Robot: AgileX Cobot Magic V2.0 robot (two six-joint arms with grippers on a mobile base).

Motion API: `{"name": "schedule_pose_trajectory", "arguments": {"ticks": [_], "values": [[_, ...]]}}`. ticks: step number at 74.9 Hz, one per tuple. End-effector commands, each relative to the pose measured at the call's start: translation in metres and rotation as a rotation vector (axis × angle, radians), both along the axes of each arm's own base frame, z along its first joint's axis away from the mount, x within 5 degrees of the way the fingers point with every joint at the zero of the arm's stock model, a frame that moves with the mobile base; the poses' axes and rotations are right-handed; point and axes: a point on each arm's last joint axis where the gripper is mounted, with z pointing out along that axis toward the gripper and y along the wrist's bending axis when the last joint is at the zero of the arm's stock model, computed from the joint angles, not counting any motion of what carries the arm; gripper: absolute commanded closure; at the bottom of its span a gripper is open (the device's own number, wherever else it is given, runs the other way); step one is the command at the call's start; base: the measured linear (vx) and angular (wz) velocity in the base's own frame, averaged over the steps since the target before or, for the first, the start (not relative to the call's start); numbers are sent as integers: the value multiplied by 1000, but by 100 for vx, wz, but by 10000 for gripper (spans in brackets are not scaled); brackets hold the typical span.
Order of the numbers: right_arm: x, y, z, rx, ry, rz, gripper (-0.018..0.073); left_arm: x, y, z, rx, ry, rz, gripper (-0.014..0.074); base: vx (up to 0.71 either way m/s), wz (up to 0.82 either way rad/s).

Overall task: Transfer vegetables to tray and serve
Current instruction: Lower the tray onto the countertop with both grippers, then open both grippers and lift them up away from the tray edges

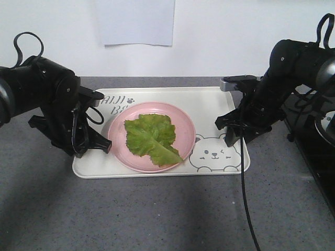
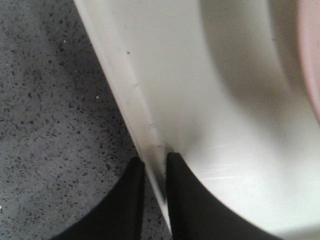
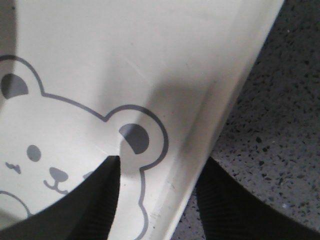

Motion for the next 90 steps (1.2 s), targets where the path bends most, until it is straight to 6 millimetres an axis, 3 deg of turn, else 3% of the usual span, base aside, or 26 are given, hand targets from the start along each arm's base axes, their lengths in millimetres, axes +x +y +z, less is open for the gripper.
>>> {"name": "schedule_pose_trajectory", "arguments": {"ticks": [1,27,48,62,71,82,90], "values": [[-4,10,35,94,-104,-7,178,-2,-9,26,-54,-97,-51,467,0,0],[-4,6,35,50,-102,-16,178,-3,-9,26,-48,-84,-48,258,0,0],[-4,1,43,7,-154,-52,178,-3,-6,28,-22,-91,-55,243,0,0],[-9,0,76,34,-251,-83,194,-5,-3,30,5,-81,-54,244,0,0],[-14,-1,109,62,-353,-87,277,-8,-2,41,-14,-126,-58,248,0,0],[-26,-3,147,109,-515,-102,463,-15,0,74,-77,-271,-63,296,0,0],[-40,-5,175,140,-638,-80,575,-25,3,106,-142,-419,-68,381,0,0]]}}
